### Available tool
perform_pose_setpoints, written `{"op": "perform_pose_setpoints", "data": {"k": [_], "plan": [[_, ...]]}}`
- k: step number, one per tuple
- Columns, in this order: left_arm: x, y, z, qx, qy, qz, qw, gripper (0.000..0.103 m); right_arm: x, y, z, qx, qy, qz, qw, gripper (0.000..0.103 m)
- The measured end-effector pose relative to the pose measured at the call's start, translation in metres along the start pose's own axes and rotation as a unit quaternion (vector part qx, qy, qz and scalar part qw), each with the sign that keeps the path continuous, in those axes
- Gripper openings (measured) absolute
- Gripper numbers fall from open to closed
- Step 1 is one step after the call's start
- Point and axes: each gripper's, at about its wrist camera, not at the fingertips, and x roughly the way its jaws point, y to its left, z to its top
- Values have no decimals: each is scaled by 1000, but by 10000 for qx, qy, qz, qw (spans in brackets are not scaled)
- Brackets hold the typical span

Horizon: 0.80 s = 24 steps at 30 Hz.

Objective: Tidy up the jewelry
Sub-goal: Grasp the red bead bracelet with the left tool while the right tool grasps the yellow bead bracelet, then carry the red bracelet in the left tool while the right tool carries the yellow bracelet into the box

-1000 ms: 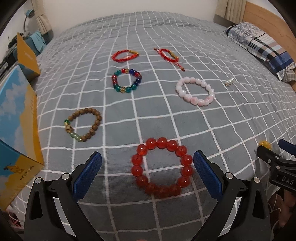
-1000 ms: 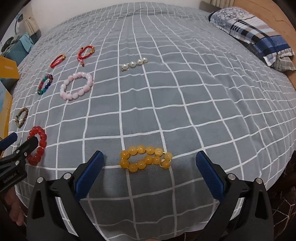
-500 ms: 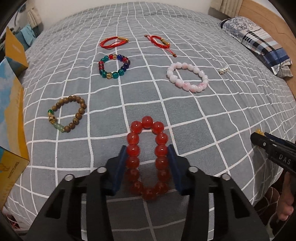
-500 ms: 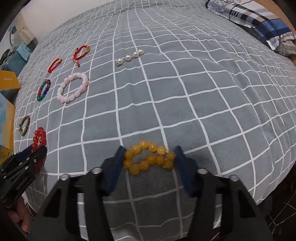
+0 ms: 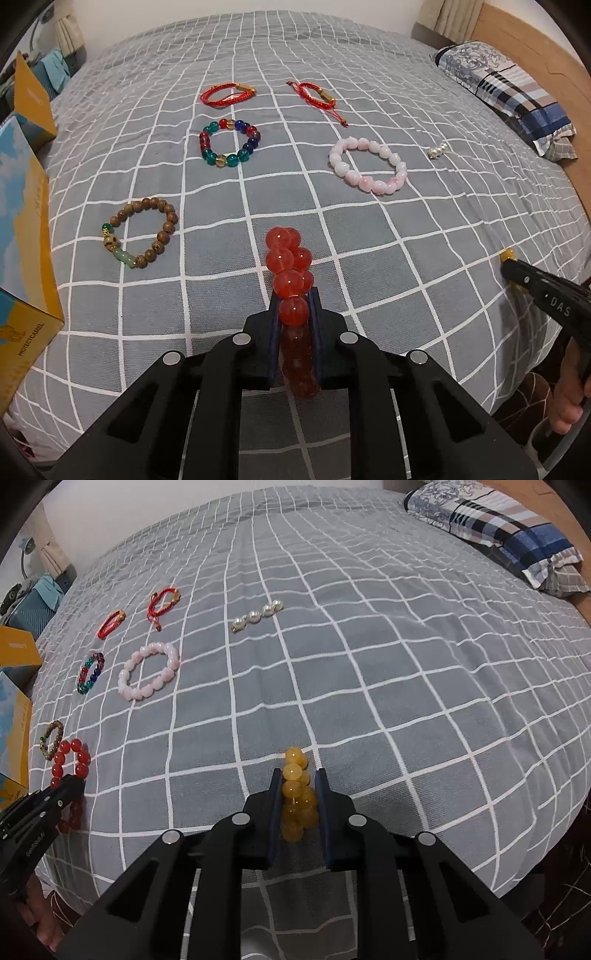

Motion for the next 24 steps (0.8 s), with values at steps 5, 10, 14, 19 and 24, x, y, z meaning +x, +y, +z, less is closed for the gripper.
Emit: {"op": "perform_pose_setpoints", "data": {"k": [5, 10, 14, 19, 24], "plan": [[-5, 1, 1, -18, -91, -47, 9999, 13, -10, -2, 1, 32, -191, -26, 9998, 9], [-13, 2, 2, -62, -228, -80, 9997, 13, -11, -1, 2, 6, -246, -25, 9997, 9], [-19, 5, 4, -96, -312, -95, 9994, 13, -18, -2, 3, 32, -392, 41, 9992, 9], [-26, 6, 5, -107, -423, -102, 9990, 13, -23, -4, 3, 36, -520, 95, 9986, 9], [-34, 6, 6, -105, -545, -126, 9984, 13, -35, -1, 4, 22, -768, 206, 9968, 9]]}}
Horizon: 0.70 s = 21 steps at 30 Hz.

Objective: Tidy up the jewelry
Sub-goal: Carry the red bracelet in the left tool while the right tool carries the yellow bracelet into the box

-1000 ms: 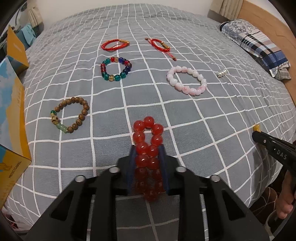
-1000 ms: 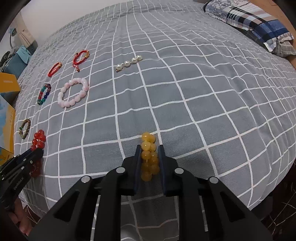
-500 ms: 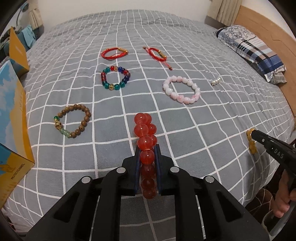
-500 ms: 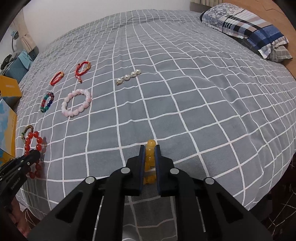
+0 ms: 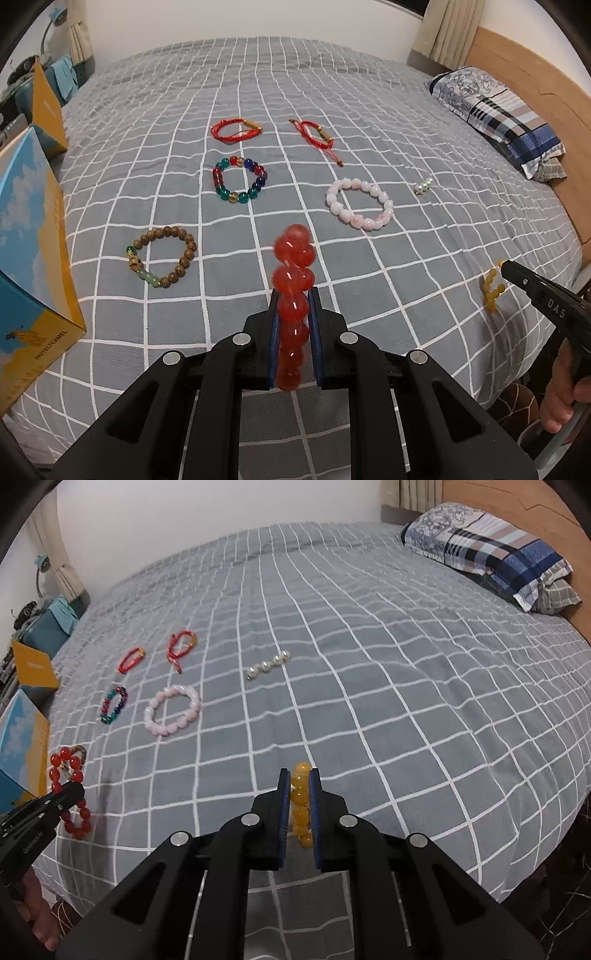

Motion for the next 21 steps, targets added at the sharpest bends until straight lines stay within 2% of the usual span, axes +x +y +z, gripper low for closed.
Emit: {"op": "perform_pose_setpoints", "data": {"k": [21], "plan": [[-32, 3, 6, -80, -490, 13, 9988, 13, -28, 20, 5, -317, -720, 103, 9968, 9]]}}
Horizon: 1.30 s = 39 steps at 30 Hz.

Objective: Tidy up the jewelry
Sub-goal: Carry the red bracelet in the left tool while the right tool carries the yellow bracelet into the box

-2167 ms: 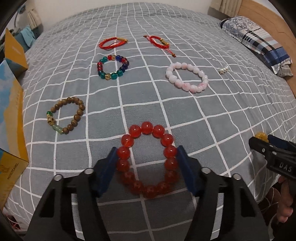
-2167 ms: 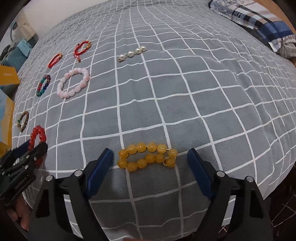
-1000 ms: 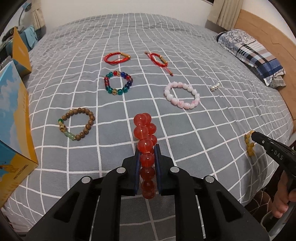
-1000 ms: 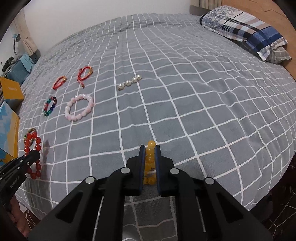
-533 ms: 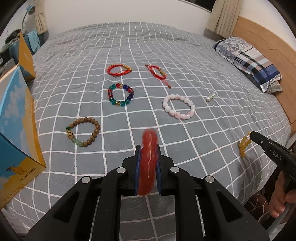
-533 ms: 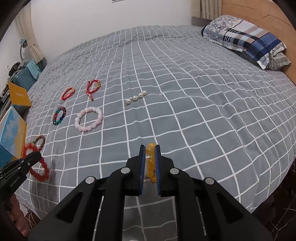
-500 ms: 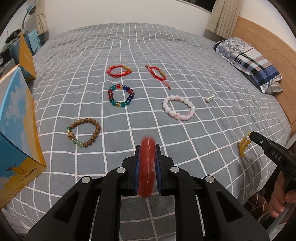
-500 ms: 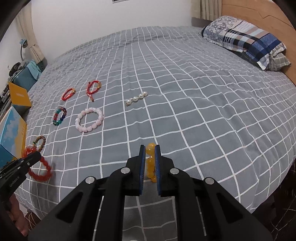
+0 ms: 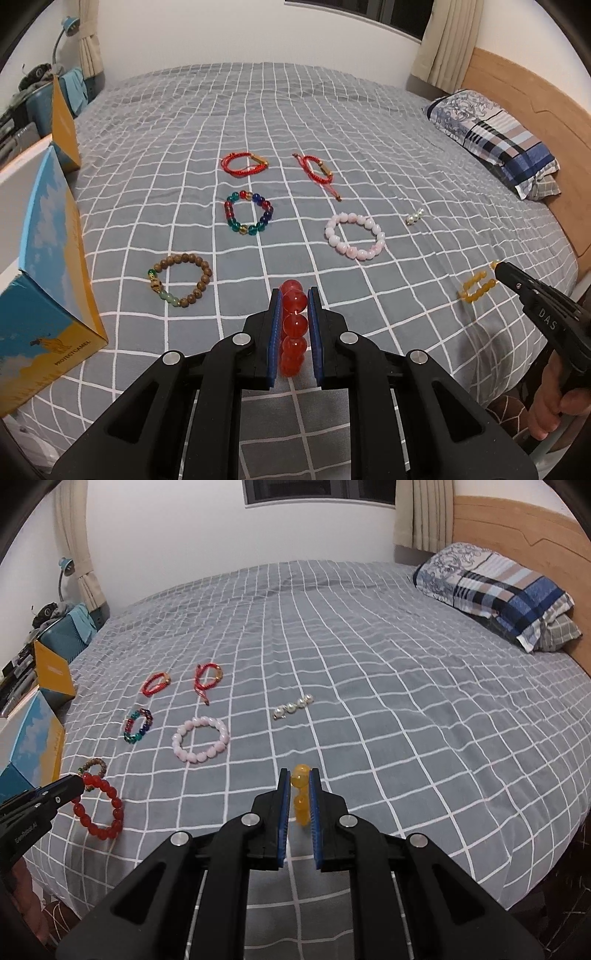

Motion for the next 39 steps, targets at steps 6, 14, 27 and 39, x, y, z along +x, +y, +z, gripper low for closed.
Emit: {"op": "perform_pose_setpoints", "data": {"k": [6, 14, 27, 39], "plan": [[-8, 0, 6, -34, -112, 65, 9999, 13, -4, 8, 6, -91, -71, 27, 9999, 9], [-23, -2, 18, -38, -283, 154, 9995, 13, -5, 11, 16, -51, 37, 14, 10000, 9], [-47, 11, 36, -88, -454, 403, 9981, 13, -9, 32, 42, -169, 118, -47, 9998, 9], [-79, 54, 77, -293, -648, 679, 9952, 13, -18, 92, 91, -688, -58, 151, 9975, 9]]}}
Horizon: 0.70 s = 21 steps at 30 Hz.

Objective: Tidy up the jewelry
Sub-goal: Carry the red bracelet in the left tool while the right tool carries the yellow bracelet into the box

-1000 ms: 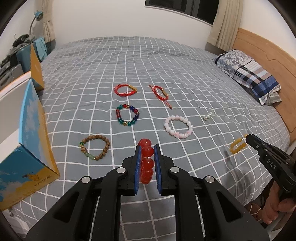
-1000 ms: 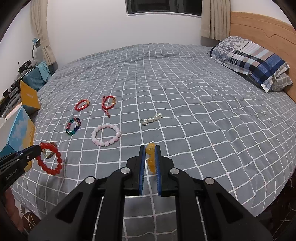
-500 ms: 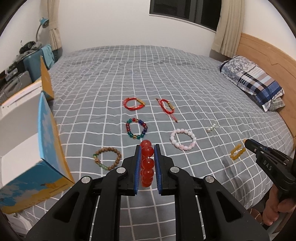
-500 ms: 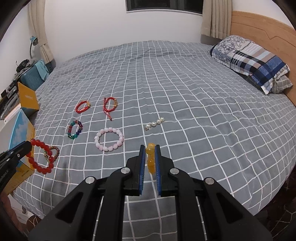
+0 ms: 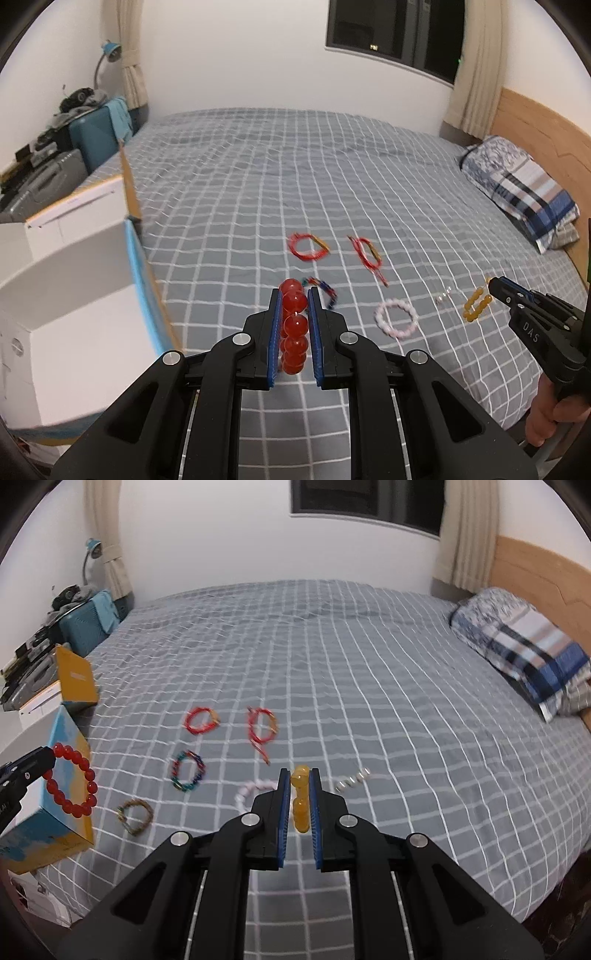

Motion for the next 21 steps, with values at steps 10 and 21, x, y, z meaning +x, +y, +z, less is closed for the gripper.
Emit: {"op": "perform_pose_setpoints", "data": {"k": [10, 21], "plan": [[-34, 60, 28, -242, -144, 394, 9988, 13, -10, 90, 49, -562, -80, 630, 9964, 9], [-69, 164, 22, -805, 3, 982, 9919, 13, -31, 239, 63, -1406, -220, 1507, 9783, 9]]}}
